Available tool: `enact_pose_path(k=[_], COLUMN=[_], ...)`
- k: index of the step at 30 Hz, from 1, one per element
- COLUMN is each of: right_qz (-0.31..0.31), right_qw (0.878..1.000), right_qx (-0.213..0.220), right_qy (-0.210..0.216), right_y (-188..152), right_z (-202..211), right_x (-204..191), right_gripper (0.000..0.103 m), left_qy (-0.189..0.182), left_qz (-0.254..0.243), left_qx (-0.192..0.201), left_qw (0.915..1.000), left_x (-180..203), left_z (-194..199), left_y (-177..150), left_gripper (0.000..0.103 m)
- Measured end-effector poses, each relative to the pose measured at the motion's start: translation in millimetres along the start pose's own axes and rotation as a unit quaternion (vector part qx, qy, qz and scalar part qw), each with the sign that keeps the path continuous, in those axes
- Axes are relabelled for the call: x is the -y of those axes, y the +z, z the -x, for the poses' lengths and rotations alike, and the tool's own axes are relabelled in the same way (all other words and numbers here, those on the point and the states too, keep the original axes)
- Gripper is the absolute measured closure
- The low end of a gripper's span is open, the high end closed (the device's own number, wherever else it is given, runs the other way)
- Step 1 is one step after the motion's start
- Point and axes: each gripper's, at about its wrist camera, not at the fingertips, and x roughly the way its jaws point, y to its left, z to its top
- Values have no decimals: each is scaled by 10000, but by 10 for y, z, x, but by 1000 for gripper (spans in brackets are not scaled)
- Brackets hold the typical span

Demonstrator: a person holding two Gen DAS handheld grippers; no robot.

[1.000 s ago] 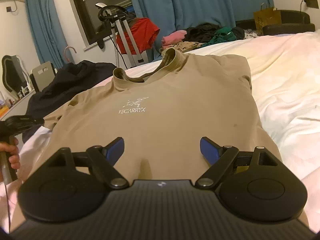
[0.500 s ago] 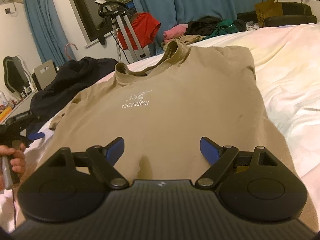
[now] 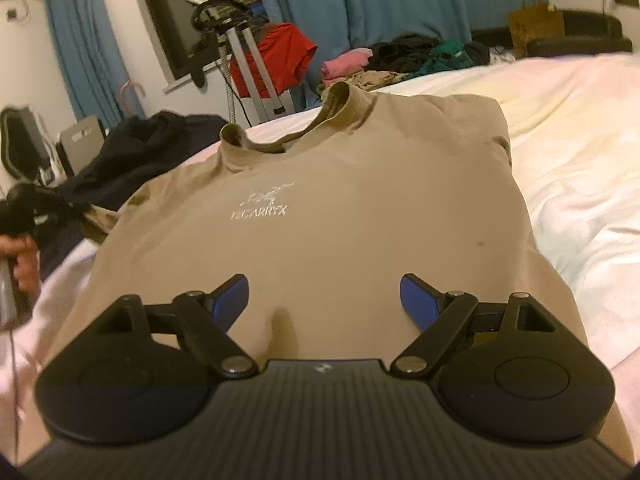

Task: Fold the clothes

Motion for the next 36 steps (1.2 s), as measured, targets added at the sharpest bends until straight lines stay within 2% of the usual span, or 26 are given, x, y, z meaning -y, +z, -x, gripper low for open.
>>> enact_pose_path(k=[5,7,9,12,15,17,19,22,23,24,25,27,29,31,32,33,36], right_qz=[-95,-217,-378,-500,-508,-510,-487,-403,-388,-387,-386,-378,-372,-377,-383,-398,-440], right_qw=[9999,9997,9993,9987,9987,9987,9988,9992,9992,9992,9992,9993,9993,9993,9992,9992,9990], right_qx=[88,44,-3,-15,10,-10,-17,-4,-12,-27,-42,-69,-79,-80,-75,-71,-38], right_qy=[-53,-87,-62,1,54,74,81,47,34,27,20,10,7,10,15,19,1], right_y=[86,91,91,101,101,92,83,77,75,74,74,70,66,64,63,65,78], right_z=[-121,-176,-209,-199,-169,-155,-136,-128,-135,-150,-165,-189,-202,-206,-203,-204,-201], right_x=[117,177,242,293,291,276,257,227,222,224,225,229,228,230,233,241,251], right_gripper=[19,19,19,19,19,19,19,19,19,19,19,19,19,19,19,19,19], left_qy=[714,998,1086,1049,925,797,519,79,-46,-175,-255,7,137,318,478,639,1114], left_qz=[-38,-53,43,384,997,1387,1609,1456,1422,1422,1456,1349,1497,1647,1614,1580,1093], left_qx=[464,649,652,403,71,-134,-268,-419,-617,-878,-1247,-1514,-1490,-1488,-1489,-1490,-1046], left_qw=[9964,9929,9919,9929,9907,9870,9852,9884,9879,9858,9811,9792,9773,9746,9744,9740,9822], left_x=[195,273,207,-55,-334,-468,-512,-355,-301,-250,-213,-127,-93,-103,-105,-108,-109], left_z=[-183,-257,-258,-146,-35,39,61,-33,-128,-247,-377,-502,-507,-495,-499,-502,-356], left_y=[327,457,388,162,-56,-193,-292,-352,-357,-363,-390,-425,-417,-373,-330,-286,-163], left_gripper=[99,89,63,50,43,44,45,45,44,38,34,35,32,51,84,97,100])
